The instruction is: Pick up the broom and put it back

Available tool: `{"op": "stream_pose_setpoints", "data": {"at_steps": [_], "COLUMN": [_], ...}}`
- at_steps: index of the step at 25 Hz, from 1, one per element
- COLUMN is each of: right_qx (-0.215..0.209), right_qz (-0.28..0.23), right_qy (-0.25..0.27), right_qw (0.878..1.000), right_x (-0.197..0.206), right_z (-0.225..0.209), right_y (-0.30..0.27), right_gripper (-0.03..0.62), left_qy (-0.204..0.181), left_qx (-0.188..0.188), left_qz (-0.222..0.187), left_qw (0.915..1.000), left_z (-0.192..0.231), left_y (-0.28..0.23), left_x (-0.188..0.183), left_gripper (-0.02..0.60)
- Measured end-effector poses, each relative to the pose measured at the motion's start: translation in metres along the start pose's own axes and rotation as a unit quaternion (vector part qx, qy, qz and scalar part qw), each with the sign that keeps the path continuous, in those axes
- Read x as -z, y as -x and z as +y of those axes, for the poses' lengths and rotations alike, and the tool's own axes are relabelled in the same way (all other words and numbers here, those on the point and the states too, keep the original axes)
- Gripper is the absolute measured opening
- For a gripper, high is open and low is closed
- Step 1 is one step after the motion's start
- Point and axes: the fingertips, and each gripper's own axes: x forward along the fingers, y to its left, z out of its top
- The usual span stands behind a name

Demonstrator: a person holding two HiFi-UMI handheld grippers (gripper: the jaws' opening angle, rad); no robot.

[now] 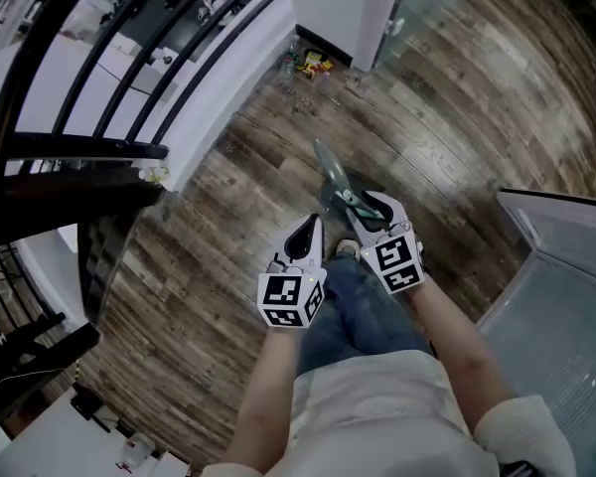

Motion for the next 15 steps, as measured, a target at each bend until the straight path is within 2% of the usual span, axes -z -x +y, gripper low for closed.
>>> {"op": "stream_pose_setpoints", "data": {"at_steps": [6,15], "right_qx": [0.000,0.018], "right_qz": [0.000,0.002], "right_qy": [0.013,0.035], "right_qw": [1.000,0.999], "right_x": [0.0021,0.0011], "right_z": [0.0020,0.0038], "right_y": [-0.0085,-0.0076], "right_gripper": [0.109,0.097], "left_qy": [0.002,0.004], "left_qx": [-0.002,0.000], "left_qz": [0.002,0.001], "left_qw": [1.0000,1.0000], "left_z": [0.0037,0.0057], "left_y": [-0.0049,-0.0028], "left_x": [0.0023,0.0039], "left_gripper": [0.006,0.006]}}
